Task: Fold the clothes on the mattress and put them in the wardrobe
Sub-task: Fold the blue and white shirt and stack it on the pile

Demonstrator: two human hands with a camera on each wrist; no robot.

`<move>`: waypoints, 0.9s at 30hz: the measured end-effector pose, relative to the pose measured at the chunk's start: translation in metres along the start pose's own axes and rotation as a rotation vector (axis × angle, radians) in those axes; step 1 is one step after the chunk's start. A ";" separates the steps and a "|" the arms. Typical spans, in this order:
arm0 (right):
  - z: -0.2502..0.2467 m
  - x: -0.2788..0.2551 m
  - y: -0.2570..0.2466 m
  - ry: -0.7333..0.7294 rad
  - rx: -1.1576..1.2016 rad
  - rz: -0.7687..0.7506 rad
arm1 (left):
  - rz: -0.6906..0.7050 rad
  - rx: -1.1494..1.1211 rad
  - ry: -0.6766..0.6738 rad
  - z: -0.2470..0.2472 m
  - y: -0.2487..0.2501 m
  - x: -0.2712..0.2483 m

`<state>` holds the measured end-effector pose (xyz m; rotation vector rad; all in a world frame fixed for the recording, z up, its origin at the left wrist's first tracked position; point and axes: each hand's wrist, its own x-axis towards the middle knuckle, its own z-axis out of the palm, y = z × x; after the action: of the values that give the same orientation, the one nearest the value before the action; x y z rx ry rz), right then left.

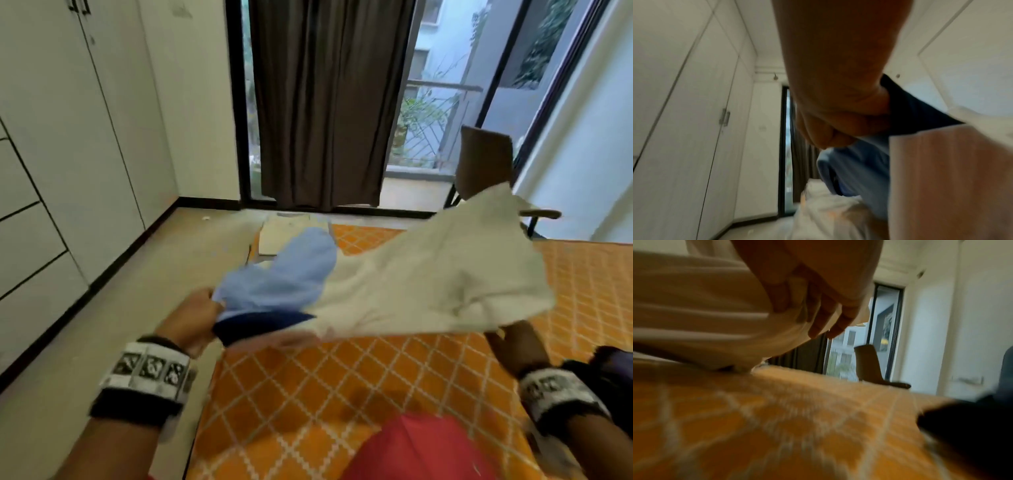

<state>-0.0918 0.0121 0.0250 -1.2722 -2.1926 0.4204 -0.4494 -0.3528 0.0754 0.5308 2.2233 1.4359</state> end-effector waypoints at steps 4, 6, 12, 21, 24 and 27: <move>0.055 -0.070 0.068 -0.393 -0.156 -0.114 | -0.242 0.052 0.064 0.059 -0.076 -0.013; 0.068 -0.084 0.082 -0.438 -0.228 -0.099 | -0.263 0.214 0.092 0.081 -0.099 -0.020; 0.068 -0.078 0.067 -0.460 -0.196 -0.001 | 0.307 0.872 -0.070 0.137 -0.094 -0.032; 0.073 -0.089 0.027 -0.094 -0.252 0.026 | 0.481 0.632 -0.203 0.172 -0.095 -0.041; 0.081 -0.083 0.025 -0.119 -0.408 -0.315 | 0.510 0.349 -0.065 0.155 -0.088 -0.033; 0.085 -0.074 0.013 -0.118 -0.265 -0.385 | 0.624 0.279 -0.036 0.147 -0.085 -0.030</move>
<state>-0.1057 -0.0443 -0.0722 -0.9342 -2.5877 0.0540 -0.3507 -0.2915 -0.0515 1.4316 2.3513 1.3593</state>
